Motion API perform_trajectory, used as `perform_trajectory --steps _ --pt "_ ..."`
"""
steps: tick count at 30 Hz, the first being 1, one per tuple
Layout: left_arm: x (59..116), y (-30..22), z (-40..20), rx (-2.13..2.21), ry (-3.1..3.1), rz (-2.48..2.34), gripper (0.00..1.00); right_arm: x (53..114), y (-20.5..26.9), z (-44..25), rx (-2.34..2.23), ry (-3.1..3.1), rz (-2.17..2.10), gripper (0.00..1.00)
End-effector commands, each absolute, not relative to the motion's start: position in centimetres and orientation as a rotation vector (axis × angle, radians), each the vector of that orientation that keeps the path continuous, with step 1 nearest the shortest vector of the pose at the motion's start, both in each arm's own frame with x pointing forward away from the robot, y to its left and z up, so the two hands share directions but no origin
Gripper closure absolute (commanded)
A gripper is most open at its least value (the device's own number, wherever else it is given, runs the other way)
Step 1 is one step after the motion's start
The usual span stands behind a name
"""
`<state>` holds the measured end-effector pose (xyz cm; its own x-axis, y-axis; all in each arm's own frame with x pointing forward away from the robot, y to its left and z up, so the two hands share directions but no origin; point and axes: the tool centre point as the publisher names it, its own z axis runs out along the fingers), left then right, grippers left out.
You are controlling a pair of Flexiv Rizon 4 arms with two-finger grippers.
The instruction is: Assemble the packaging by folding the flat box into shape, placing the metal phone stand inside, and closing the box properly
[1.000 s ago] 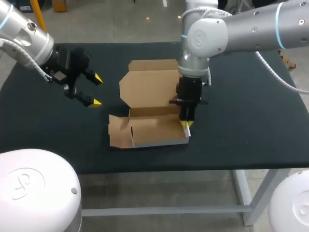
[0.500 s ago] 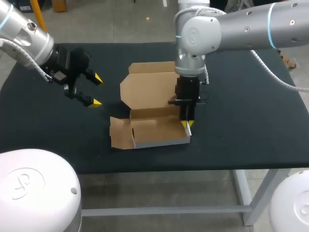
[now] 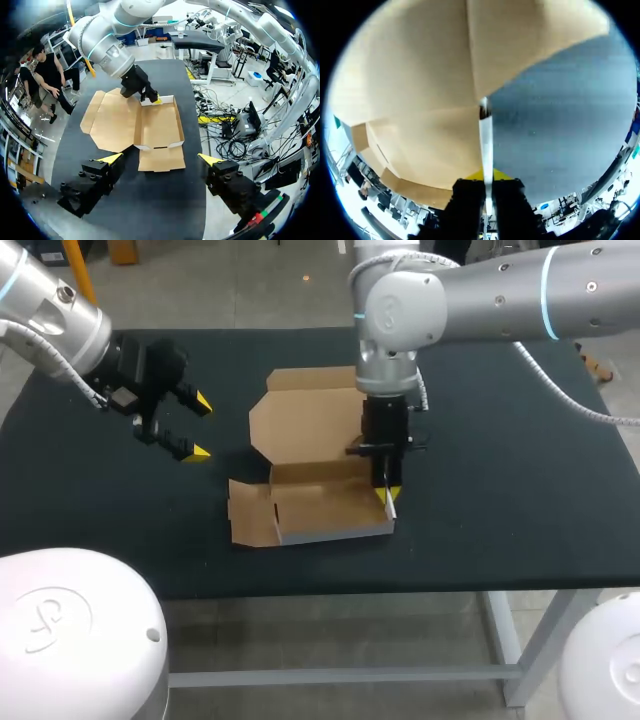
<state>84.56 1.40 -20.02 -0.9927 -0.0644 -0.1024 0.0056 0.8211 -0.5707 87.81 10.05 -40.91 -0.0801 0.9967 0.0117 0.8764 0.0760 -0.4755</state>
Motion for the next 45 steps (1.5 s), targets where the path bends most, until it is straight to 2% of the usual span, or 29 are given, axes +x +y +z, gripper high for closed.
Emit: perform_trajectory --steps 1,8,15,20,22,26,38,42,45 --pt "84.53 1.44 -19.91 -0.048 2.89 -0.898 0.0 87.94 10.12 -41.27 -1.88 -2.031 0.496 0.89" --pt "84.53 1.44 -19.91 -0.048 2.89 -0.898 0.0 87.91 9.97 -41.6 -1.939 -2.042 0.443 0.85" --pt "84.53 1.44 -19.91 -0.048 2.89 -0.898 0.0 87.97 9.9 -41.5 -1.992 -2.061 0.377 0.92" --pt "84.53 1.44 -19.91 -0.048 2.89 -0.898 0.0 87.9 9.96 -41.43 -2.047 -2.07 0.338 0.9" --pt "84.53 1.44 -19.91 -0.048 2.89 -0.898 0.0 87.87 9.97 -41.45 -2.065 -2.07 0.327 0.85" --pt "84.53 1.44 -19.91 -0.048 2.89 -0.898 0.0 87.83 9.99 -41.5 -2.097 -2.073 0.309 0.82" --pt "84.53 1.44 -19.91 -0.048 2.89 -0.898 0.0 87.78 10.15 -41.25 -2.23 -2.122 0.184 0.83" --pt "84.53 1.44 -19.91 -0.048 2.89 -0.898 0.0 87.85 10.21 -41.39 -2.246 -2.136 0.125 0.8" --pt "84.53 1.44 -19.91 -0.048 2.89 -0.898 0.0 87.98 10.23 -41.62 -2.262 -2.138 0.104 0.82"
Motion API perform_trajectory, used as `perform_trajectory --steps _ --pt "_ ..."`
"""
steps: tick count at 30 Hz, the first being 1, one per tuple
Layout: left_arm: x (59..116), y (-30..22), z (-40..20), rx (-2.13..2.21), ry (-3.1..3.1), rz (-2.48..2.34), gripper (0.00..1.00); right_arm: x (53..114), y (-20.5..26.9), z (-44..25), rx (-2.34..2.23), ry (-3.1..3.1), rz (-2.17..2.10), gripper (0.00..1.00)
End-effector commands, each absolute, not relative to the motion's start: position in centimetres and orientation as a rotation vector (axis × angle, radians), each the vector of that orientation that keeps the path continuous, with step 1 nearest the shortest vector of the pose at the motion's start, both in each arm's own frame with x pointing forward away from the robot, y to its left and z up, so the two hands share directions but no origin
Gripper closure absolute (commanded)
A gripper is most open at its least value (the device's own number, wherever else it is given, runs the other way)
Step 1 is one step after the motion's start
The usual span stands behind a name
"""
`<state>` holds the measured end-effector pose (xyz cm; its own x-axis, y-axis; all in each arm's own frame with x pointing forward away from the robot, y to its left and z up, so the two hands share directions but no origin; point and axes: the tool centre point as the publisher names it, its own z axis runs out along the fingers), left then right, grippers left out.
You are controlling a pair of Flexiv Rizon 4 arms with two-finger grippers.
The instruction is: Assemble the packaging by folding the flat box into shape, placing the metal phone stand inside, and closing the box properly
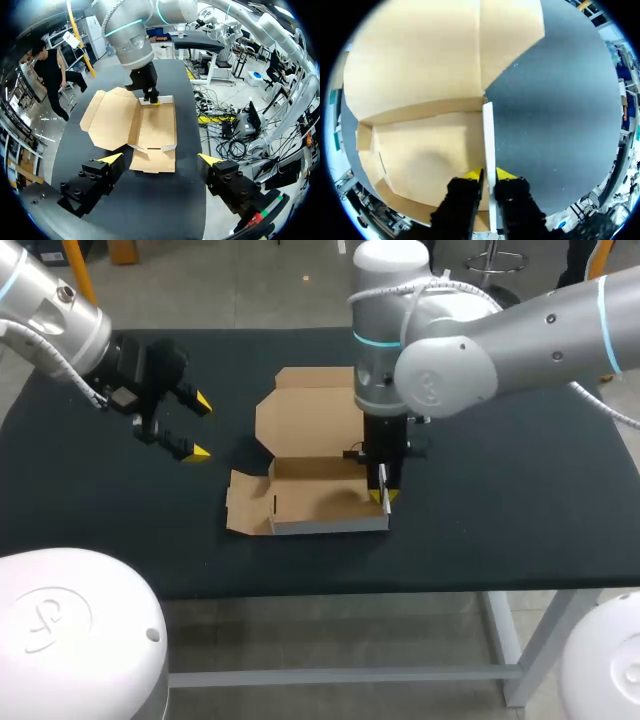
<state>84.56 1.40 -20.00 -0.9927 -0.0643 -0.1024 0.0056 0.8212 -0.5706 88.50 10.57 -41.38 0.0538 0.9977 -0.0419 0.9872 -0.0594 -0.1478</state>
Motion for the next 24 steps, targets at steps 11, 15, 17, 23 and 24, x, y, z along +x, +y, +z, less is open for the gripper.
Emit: perform_trajectory --steps 11,15,17,23,24 --pt "84.53 1.44 -19.91 -0.048 2.89 -0.898 0.0 88.21 10.29 -42.1 -2.314 -2.157 0.038 0.9" --pt "84.53 1.44 -19.91 -0.048 2.89 -0.898 0.0 88.22 10.31 -41.97 -2.334 -2.162 0.02 0.95" --pt "84.53 1.44 -19.91 -0.048 2.89 -0.898 0.0 88.22 10.3 -41.98 -2.339 -2.161 0.01 0.98" --pt "84.53 1.44 -19.91 -0.048 2.89 -0.898 0.0 88.33 10.25 -41.98 -2.291 -2.193 -0.002 1.0" --pt "84.53 1.44 -19.91 -0.048 2.89 -0.898 0.0 88.37 10.27 -42.01 -2.273 -2.202 -0.008 1.0"
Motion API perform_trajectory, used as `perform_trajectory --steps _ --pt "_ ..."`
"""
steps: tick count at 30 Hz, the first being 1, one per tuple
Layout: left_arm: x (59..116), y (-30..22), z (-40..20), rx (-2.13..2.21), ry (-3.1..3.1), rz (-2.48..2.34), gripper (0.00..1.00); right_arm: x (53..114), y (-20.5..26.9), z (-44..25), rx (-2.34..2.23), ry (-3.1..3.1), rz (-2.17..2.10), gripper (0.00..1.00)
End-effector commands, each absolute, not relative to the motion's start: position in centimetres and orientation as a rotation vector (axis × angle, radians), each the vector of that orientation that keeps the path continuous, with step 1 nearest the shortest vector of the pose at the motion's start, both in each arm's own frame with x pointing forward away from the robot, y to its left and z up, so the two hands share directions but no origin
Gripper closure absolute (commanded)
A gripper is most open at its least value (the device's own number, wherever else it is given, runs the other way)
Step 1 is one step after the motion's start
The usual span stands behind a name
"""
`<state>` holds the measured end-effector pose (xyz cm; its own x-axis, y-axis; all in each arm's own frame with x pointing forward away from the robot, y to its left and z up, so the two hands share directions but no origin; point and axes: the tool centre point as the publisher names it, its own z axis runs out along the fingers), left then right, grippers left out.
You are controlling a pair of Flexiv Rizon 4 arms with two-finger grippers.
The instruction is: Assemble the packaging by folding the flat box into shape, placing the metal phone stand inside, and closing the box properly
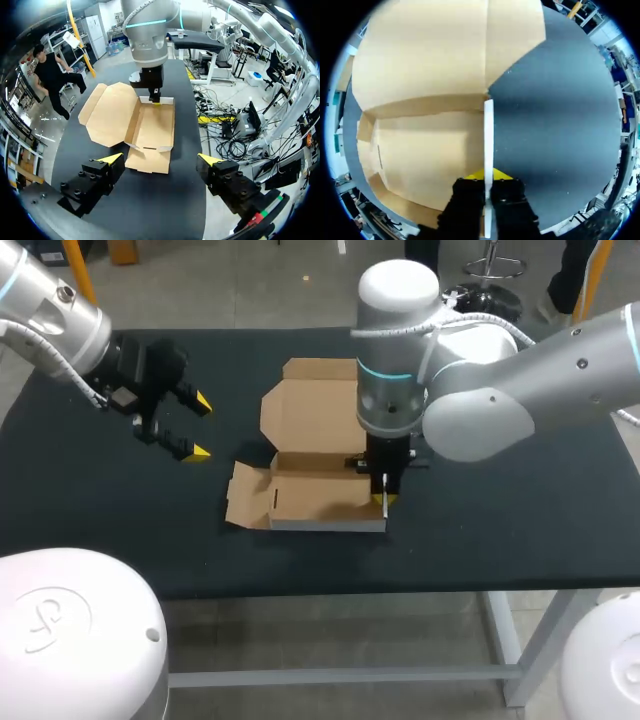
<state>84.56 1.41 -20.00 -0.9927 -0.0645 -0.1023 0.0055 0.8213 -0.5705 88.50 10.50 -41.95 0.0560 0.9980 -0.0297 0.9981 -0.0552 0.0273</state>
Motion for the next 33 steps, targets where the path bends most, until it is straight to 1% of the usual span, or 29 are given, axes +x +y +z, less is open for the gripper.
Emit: perform_trajectory --steps 1,7,13,22,33 --pt "84.53 1.44 -19.91 -0.048 2.89 -0.898 0.0 88.38 10.3 -42.01 2.234 2.173 0.005 1.0" --pt "84.53 1.44 -19.91 -0.048 2.89 -0.898 0.0 88.52 10.33 -42.01 2.196 2.292 0.001 1.0" --pt "84.53 1.44 -19.91 -0.048 2.89 -0.898 0.0 88.6 10.28 -41.71 2.148 2.305 -0.12 1.0" --pt "84.53 1.44 -19.91 -0.048 2.89 -0.898 0.0 88.91 10.29 -41.95 2.085 2.152 -0.327 1.0" --pt "84.53 1.44 -19.91 -0.048 2.89 -0.898 0.0 89.01 9.65 -42.16 2.063 2.025 -0.408 1.0"
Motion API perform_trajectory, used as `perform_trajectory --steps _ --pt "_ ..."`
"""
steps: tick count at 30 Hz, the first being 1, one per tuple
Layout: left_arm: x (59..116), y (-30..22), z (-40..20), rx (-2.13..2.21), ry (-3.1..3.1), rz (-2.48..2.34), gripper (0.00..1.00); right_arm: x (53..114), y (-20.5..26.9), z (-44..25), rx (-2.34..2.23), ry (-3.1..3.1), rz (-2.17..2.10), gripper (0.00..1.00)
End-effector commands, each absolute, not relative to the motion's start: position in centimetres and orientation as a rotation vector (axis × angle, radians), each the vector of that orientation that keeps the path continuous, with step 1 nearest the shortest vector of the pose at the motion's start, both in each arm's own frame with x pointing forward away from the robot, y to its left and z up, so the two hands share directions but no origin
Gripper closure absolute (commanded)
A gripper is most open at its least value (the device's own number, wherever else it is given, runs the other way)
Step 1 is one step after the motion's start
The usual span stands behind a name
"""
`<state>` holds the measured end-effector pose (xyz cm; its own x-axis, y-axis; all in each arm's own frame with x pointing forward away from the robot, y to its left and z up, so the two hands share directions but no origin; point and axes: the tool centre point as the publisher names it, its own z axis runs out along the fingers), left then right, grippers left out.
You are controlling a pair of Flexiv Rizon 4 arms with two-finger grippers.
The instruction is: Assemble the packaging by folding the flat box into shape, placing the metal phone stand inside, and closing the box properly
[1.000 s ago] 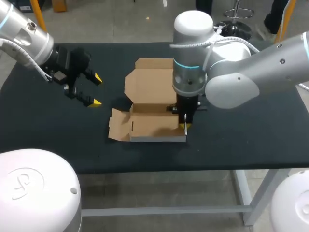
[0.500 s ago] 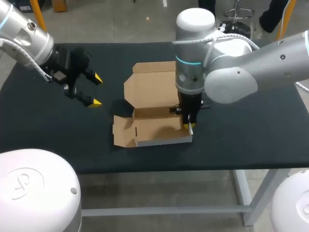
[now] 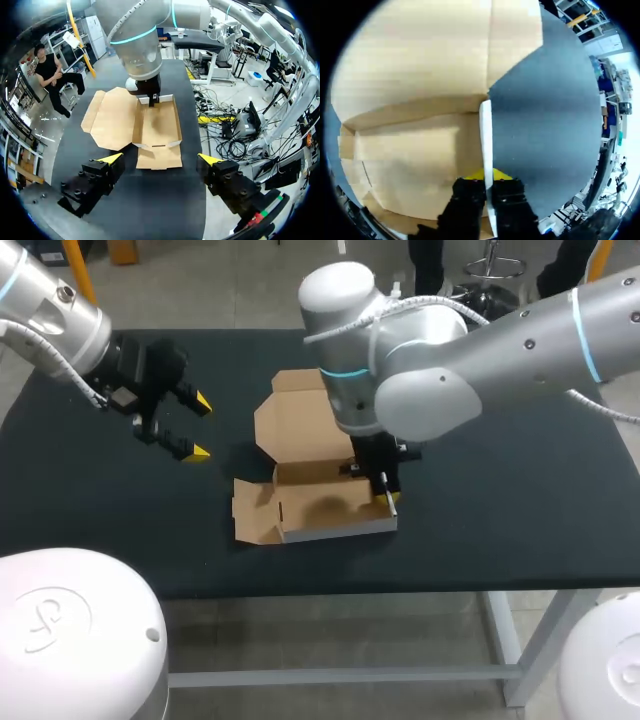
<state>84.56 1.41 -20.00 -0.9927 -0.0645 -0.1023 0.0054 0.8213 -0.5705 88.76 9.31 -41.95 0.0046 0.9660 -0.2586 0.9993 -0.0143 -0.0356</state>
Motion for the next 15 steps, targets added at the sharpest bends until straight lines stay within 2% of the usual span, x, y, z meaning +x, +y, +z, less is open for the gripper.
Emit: perform_trajectory --steps 1,6,15 --pt "84.53 1.44 -19.91 -0.048 2.89 -0.898 0.0 88.98 9.57 -42.16 2.063 2.023 -0.407 1.0" --pt "84.53 1.44 -19.91 -0.048 2.89 -0.898 0.0 88.78 9.26 -41.88 2.068 2.0 -0.378 1.0" --pt "84.53 1.44 -19.91 -0.048 2.89 -0.898 0.0 88.36 9.7 -41.25 2.106 2.188 -0.068 1.0"
